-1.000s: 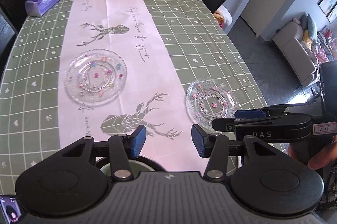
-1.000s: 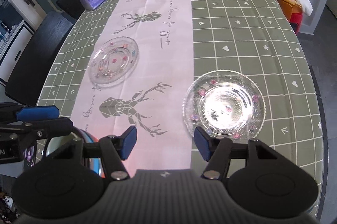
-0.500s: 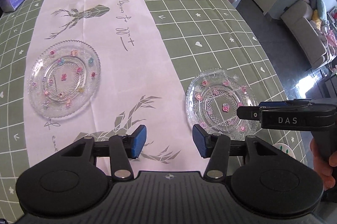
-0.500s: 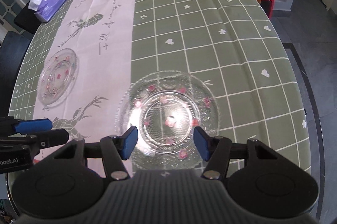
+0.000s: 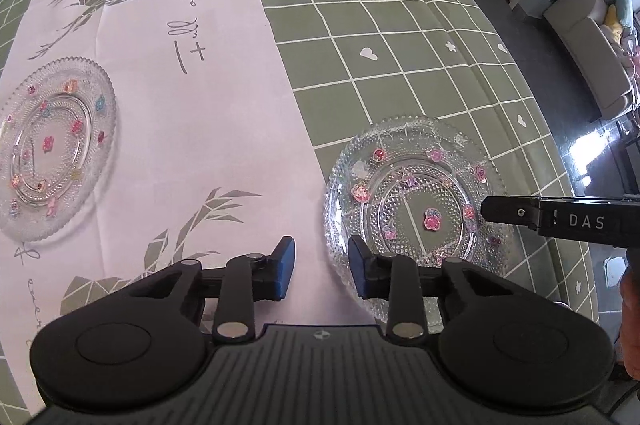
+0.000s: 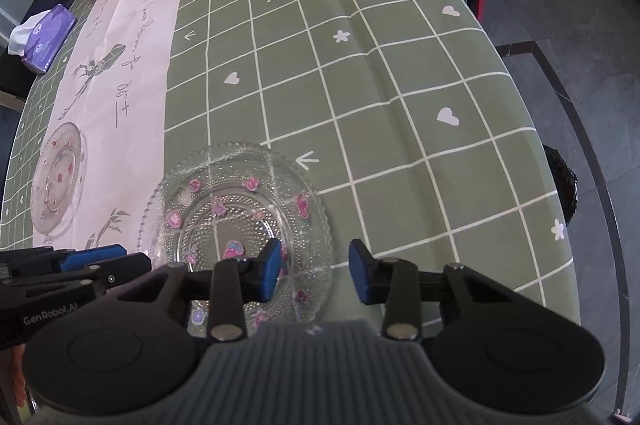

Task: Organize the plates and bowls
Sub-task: 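Close the right tool on the glass plate's rim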

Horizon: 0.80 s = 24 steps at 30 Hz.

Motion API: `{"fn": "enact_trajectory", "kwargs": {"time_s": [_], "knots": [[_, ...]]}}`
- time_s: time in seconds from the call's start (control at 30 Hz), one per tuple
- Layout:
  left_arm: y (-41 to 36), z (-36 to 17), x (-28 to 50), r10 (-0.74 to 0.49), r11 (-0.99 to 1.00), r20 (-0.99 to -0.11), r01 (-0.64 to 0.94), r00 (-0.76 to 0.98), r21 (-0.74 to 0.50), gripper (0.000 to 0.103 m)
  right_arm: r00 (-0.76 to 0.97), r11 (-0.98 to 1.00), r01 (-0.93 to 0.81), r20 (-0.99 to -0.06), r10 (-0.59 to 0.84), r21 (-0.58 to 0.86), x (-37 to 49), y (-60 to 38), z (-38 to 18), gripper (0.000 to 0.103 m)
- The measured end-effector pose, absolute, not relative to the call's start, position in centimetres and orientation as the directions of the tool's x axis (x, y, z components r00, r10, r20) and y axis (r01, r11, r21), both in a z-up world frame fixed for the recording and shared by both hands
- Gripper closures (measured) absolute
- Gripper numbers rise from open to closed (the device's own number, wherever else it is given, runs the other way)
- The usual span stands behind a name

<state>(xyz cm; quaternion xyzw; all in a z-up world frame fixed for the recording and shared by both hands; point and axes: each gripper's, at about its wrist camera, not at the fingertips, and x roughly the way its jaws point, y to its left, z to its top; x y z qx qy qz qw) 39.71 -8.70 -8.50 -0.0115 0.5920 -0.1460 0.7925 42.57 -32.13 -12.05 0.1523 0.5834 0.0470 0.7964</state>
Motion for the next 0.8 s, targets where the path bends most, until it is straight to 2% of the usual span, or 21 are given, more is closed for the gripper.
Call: {"fn": "enact_trajectory", "kwargs": {"time_s": [0.13,0.27,0.33,0.57,0.8], "knots": [[-8.7,-8.8,40.0,-0.268,0.956,-0.933,0.189,0.241,-0.226,0.071,0.322,0.94,0.111,-0.907,0.272,0.322,42.6,-32.8,-12.3,0.079],[-9.1,-8.9,40.1,-0.289,0.952,-0.931,0.172,0.221,-0.255,0.083,0.328,0.927,0.117,-0.895,0.303,0.357,42.5,-33.0,-12.5,0.086],[-9.4,-8.9,39.9,-0.28,0.955,-0.932,0.164,0.23,-0.246,0.083,0.332,0.919,0.12,-0.888,0.319,0.375,42.4,-33.1,-12.6,0.089],[-9.9,-8.3,38.9,-0.207,0.976,-0.938,0.122,0.28,-0.179,0.089,0.356,0.907,0.127,-0.872,0.336,0.401,41.6,-33.2,-12.7,0.092],[-10.2,-7.0,35.4,-0.159,0.987,-0.927,0.075,0.339,-0.142,0.089,0.365,0.9,0.106,-0.858,0.36,0.423,40.6,-33.2,-12.3,0.093]]}}
